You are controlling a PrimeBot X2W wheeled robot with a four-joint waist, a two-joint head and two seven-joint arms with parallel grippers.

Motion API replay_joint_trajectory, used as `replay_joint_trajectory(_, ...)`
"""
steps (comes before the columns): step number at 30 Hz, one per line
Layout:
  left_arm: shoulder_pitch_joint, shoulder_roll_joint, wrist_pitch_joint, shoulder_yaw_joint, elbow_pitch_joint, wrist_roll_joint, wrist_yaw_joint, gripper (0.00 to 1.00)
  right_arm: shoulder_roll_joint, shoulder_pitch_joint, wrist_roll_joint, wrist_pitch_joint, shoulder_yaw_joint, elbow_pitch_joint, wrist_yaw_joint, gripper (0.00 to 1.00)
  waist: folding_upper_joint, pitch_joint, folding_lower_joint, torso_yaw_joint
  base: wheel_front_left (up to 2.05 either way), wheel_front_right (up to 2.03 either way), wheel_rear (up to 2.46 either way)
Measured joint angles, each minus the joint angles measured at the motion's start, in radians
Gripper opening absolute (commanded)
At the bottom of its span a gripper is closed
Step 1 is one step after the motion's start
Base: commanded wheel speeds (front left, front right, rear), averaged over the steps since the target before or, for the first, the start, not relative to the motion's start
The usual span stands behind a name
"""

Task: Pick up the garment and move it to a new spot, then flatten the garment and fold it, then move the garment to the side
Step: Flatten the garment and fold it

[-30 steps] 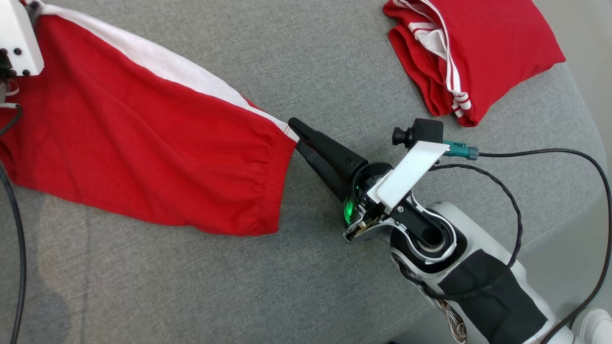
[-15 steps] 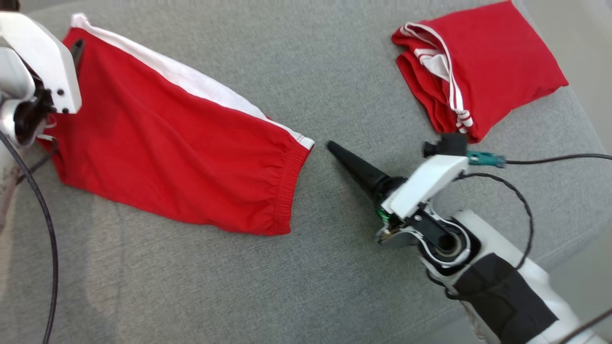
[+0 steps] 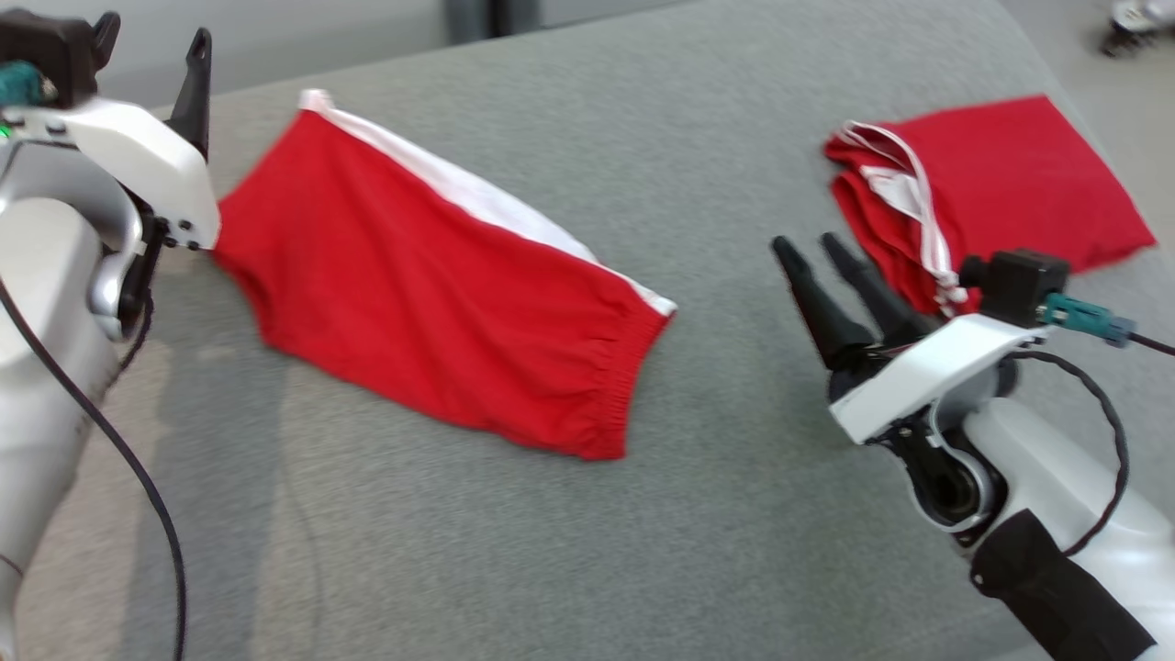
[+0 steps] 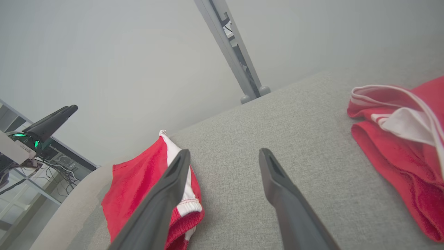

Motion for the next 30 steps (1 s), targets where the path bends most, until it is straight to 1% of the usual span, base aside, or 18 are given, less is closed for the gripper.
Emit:
replay_joint_trajectory(2, 0.035, -0.011, -0.059, 0.002, -0.024, 0.007, 0.03, 1.0, -0.012, 0.017, -0.079, -0.004, -0.037, 0.008, 0.0, 1.0, 0.0, -0.018, 0.0, 0.03, 0.0, 0.0, 0.0)
replay_joint_trajectory(3, 0.059, -0.018, -0.076, 0.005, -0.041, 0.008, 0.04, 1.0, -0.013, 0.033, -0.125, -0.005, -0.078, 0.006, 0.0, 1.0, 0.0, -0.027, 0.0, 0.046, 0.0, 0.0, 0.0)
replay_joint_trajectory(5, 0.105, -0.032, -0.097, 0.022, -0.086, 0.01, 0.064, 1.0, -0.016, 0.064, -0.232, -0.007, -0.158, -0.008, 0.0, 1.0, 0.0, -0.046, 0.0, 0.078, 0.0, 0.0, 0.0)
replay_joint_trajectory(7, 0.153, -0.029, -0.104, 0.049, -0.144, 0.026, 0.097, 1.0, -0.012, 0.109, -0.342, -0.008, -0.23, -0.032, 0.0, 1.0, 0.0, -0.067, 0.0, 0.107, 0.0, 0.0, 0.0)
replay_joint_trajectory(10, 0.254, -0.017, -0.106, 0.133, -0.297, 0.077, 0.159, 1.0, 0.016, 0.194, -0.482, -0.008, -0.344, -0.07, 0.0, 1.0, 0.0, -0.099, 0.0, 0.152, 0.0, 0.0, 0.0)
replay_joint_trajectory(12, 0.347, -0.017, -0.107, 0.182, -0.4, 0.125, 0.192, 1.0, 0.037, 0.245, -0.552, -0.008, -0.423, -0.103, 0.0, 1.0, 0.0, -0.117, 0.0, 0.182, 0.0, 0.0, 0.0)
replay_joint_trajectory(14, 0.449, -0.025, -0.106, 0.228, -0.494, 0.178, 0.217, 1.0, 0.059, 0.297, -0.623, -0.008, -0.489, -0.132, 0.0, 1.0, 0.0, -0.135, 0.0, 0.212, 0.0, 0.0, 0.0)
replay_joint_trajectory(17, 0.585, -0.052, -0.107, 0.311, -0.601, 0.236, 0.261, 1.0, 0.097, 0.368, -0.698, -0.008, -0.568, -0.169, 0.0, 1.0, 0.0, -0.156, 0.0, 0.251, 0.0, 0.0, 0.0)
replay_joint_trajectory(18, 0.585, -0.052, -0.107, 0.311, -0.601, 0.236, 0.261, 1.0, 0.097, 0.368, -0.698, -0.008, -0.568, -0.169, 0.0, 1.0, 0.0, -0.156, 0.0, 0.251, 0.0, 0.0, 0.0)
replay_joint_trajectory(19, 0.625, -0.063, -0.107, 0.33, -0.628, 0.267, 0.271, 1.0, 0.105, 0.387, -0.728, -0.008, -0.586, -0.179, 0.0, 1.0, 0.0, -0.162, 0.0, 0.262, 0.0, 0.0, 0.0)
replay_joint_trajectory(21, 0.709, -0.081, -0.107, 0.349, -0.67, 0.334, 0.273, 1.0, 0.132, 0.42, -0.754, -0.008, -0.62, -0.191, 0.0, 1.0, 0.0, -0.174, 0.0, 0.28, 0.0, 0.0, 0.0)
replay_joint_trajectory(22, 0.779, -0.115, -0.108, 0.377, -0.692, 0.38, 0.275, 1.0, 0.153, 0.449, -0.777, -0.008, -0.639, -0.199, 0.0, 1.0, 0.0, -0.182, 0.0, 0.293, 0.0, 0.0, 0.0)
replay_joint_trajectory(26, 0.876, -0.178, -0.108, 0.433, -0.71, 0.449, 0.252, 1.0, 0.171, 0.487, -0.794, -0.008, -0.657, -0.192, 0.0, 1.0, 0.0, -0.191, 0.0, 0.307, 0.0, 0.0, 0.0)
replay_joint_trajectory(30, 0.947, -0.242, -0.108, 0.49, -0.699, 0.491, 0.221, 1.0, 0.187, 0.513, -0.778, -0.008, -0.63, -0.143, 0.0, 1.0, 0.0, -0.194, 0.0, 0.314, 0.0, 0.0, 0.0)
